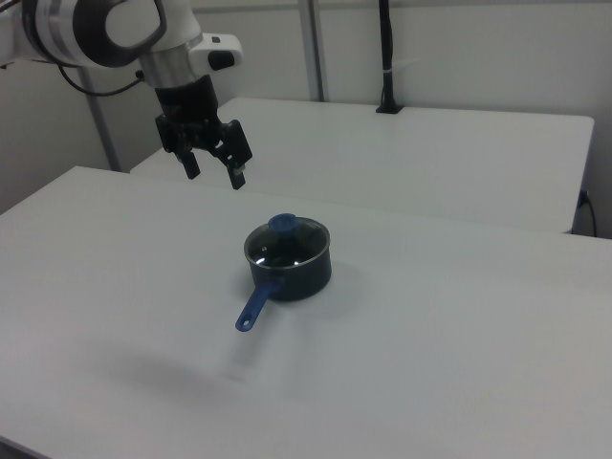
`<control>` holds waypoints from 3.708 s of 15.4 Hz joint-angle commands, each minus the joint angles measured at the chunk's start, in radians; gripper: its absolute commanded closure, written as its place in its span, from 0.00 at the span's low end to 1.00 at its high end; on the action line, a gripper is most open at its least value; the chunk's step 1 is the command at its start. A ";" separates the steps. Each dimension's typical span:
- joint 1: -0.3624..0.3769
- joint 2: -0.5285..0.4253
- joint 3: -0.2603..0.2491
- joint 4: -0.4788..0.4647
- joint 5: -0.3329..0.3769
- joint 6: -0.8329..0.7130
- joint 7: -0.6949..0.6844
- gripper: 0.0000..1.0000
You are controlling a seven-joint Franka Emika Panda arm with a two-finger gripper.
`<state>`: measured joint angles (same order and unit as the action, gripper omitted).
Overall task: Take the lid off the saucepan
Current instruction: 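Lower the gripper onto the blue knob of the glass lid and grasp it, then lift the glass lid up off the saucepan rim by its knob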
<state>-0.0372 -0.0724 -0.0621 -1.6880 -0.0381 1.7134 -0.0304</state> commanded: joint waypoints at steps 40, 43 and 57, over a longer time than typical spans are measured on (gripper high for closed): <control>0.140 0.476 -0.025 0.051 -0.292 0.640 0.931 0.03; 0.142 0.491 -0.022 0.051 -0.342 0.640 0.952 0.05; 0.142 0.476 -0.022 0.051 -0.378 0.637 0.949 0.44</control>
<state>0.0982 0.4140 -0.0786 -1.6424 -0.3959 2.3368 0.9121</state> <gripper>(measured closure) 0.330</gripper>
